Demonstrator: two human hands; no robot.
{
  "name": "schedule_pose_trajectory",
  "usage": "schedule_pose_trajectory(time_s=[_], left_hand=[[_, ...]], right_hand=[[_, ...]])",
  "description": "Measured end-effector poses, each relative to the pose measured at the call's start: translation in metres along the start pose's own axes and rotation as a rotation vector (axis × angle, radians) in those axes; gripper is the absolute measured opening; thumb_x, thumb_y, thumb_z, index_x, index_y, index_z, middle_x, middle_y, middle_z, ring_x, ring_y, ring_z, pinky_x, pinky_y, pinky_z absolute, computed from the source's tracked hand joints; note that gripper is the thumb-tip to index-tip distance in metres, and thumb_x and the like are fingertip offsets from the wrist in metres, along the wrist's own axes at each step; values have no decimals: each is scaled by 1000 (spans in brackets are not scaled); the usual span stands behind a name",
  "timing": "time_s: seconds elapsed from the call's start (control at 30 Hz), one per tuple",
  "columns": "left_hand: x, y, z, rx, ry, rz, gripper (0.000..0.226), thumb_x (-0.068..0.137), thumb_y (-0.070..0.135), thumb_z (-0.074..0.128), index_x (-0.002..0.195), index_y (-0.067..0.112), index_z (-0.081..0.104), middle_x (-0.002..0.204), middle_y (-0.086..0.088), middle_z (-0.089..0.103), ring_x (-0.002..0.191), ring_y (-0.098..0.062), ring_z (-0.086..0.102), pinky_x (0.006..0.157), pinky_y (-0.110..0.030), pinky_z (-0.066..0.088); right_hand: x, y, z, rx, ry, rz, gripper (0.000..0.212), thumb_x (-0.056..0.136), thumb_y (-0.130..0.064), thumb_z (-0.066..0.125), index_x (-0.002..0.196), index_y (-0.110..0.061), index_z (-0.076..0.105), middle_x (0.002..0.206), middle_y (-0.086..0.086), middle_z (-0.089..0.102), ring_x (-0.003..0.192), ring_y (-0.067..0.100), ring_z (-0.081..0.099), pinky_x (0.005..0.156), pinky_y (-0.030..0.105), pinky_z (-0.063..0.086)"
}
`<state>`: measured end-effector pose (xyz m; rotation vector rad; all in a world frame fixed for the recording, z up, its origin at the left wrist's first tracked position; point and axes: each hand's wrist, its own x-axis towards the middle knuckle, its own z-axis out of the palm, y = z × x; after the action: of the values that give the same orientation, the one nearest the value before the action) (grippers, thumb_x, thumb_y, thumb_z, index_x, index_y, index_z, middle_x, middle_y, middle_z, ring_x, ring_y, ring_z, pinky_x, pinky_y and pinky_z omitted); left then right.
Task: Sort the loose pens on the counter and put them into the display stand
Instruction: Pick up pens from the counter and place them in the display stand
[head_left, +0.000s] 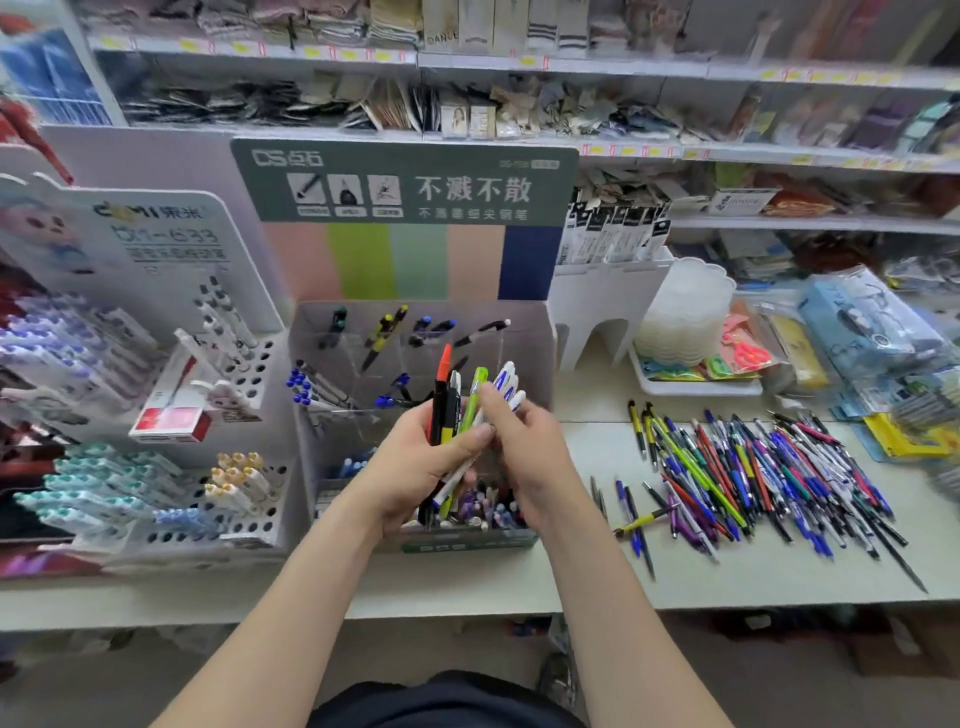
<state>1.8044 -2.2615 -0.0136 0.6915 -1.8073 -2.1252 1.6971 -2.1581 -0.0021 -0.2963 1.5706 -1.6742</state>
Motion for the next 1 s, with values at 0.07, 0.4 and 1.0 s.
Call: schedule_pose_trajectory(time_s=[0.07,0.4,1.0], left_hand=[[-4,-1,-11,47,8,20,25,100,21,74,122,10,68,87,-9,72,67,-20,63,62,-32,56],[-22,-11,-72,249,380,77,10,105,32,67,108,23,64,98,0,78,78,-18,77,78,-44,62],[-23,-19,-114,234,809,66,14,105,28,65,116,20,61,96,-3,76,67,-15,78,71,-48,65]], right_hand=[[-7,6,19,6,-8,13,37,107,-40,61,106,-6,76,89,11,78,73,23,70,58,35,54],[3,-4,80,-164,184,-213,29,115,-34,39,105,-8,49,69,2,61,63,27,72,61,41,60],[37,-61,174,-1803,-451,-211,10,104,-7,50,113,-6,51,103,13,54,93,37,57,78,44,47]])
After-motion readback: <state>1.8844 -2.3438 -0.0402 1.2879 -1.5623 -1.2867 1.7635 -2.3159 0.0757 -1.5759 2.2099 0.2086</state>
